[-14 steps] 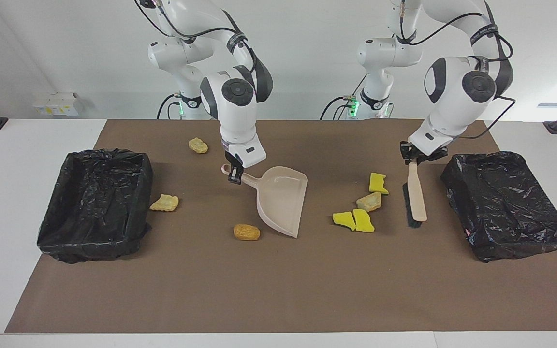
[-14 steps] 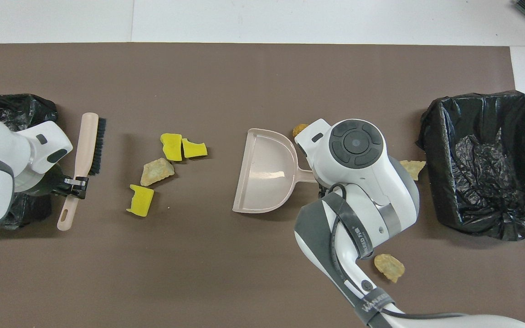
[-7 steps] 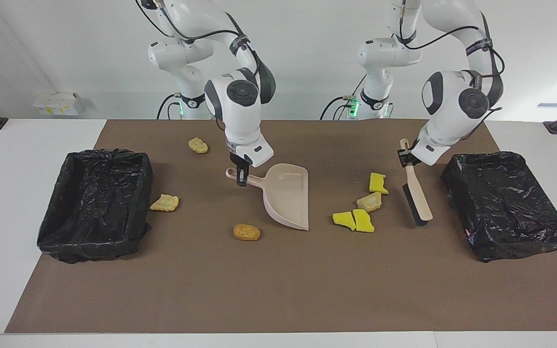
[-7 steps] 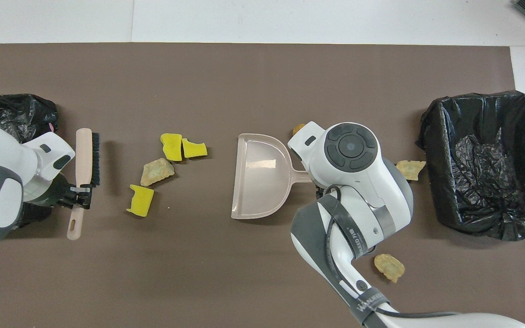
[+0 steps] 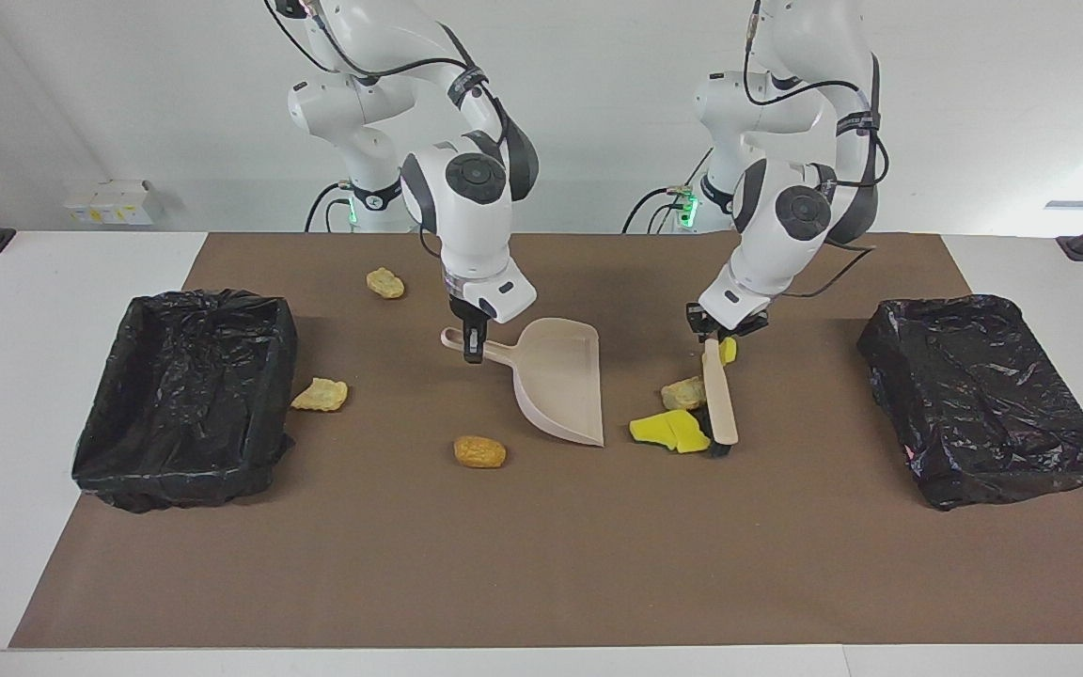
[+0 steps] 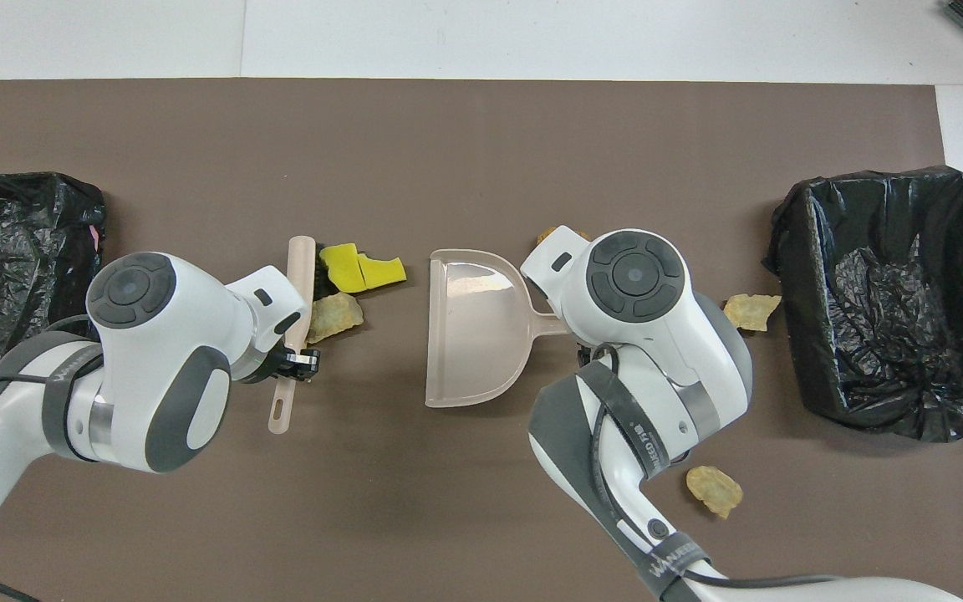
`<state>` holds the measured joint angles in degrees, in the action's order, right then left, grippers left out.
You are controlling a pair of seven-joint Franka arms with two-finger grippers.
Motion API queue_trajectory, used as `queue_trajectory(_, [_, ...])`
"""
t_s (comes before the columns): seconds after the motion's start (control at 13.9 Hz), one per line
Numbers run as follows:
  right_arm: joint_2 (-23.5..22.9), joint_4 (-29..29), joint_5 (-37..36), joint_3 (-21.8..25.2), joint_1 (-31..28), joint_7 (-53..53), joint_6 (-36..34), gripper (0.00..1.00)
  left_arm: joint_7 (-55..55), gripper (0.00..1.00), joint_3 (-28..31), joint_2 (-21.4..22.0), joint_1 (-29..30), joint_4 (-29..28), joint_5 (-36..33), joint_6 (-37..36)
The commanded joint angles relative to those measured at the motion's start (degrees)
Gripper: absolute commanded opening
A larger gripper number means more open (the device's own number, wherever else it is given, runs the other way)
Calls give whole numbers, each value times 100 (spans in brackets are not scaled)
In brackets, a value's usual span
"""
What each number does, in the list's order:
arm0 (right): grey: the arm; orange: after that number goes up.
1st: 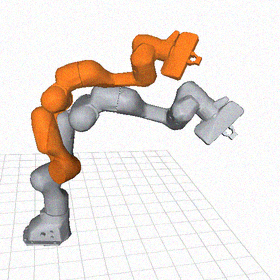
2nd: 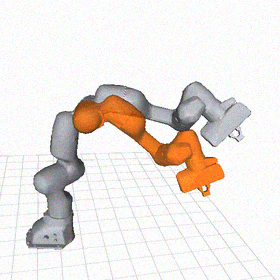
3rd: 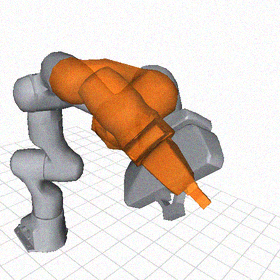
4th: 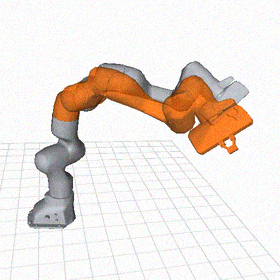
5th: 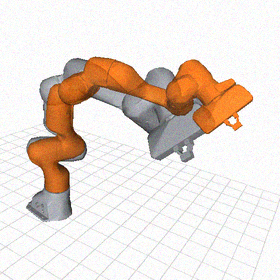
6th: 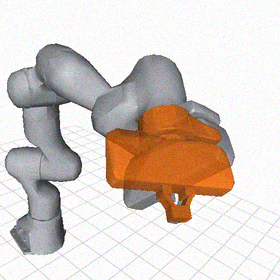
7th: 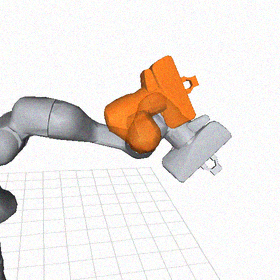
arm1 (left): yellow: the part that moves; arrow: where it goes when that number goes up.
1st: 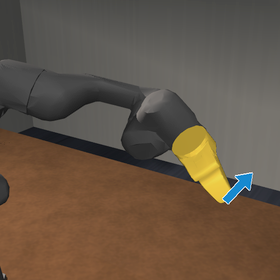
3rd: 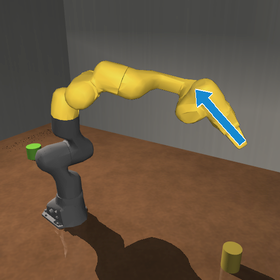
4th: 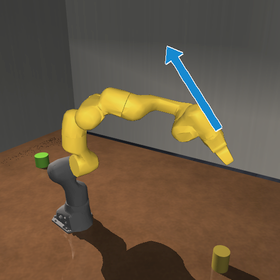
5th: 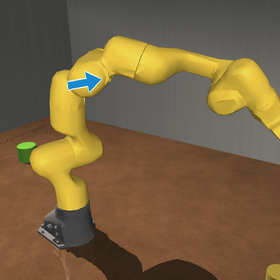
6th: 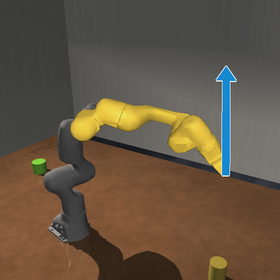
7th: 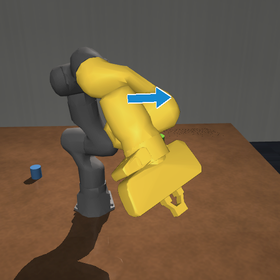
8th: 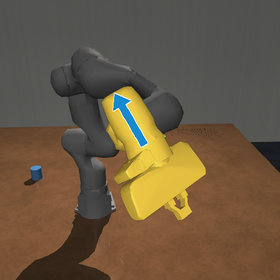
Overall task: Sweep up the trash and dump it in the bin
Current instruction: 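Sweep the yellow sponges and trash into the dustpan with the left gripper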
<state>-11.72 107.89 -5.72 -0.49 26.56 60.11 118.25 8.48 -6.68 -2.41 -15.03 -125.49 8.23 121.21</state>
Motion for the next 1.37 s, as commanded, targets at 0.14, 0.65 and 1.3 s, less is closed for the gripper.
queue_trajectory(0.14, [-5,66,35,-21,7,62,146,0,-22,0,71,91,-860,51,310,-36])
queue_trajectory(0.65, [-120,154,71,-30,-72,149,339,0,267,0,132,548,-460,884,820,-1176])
queue_trajectory(1.3, [-67,250,-43,-21,-10,633,339,0,1876,0,53,1322,37,-774,794,-1375])
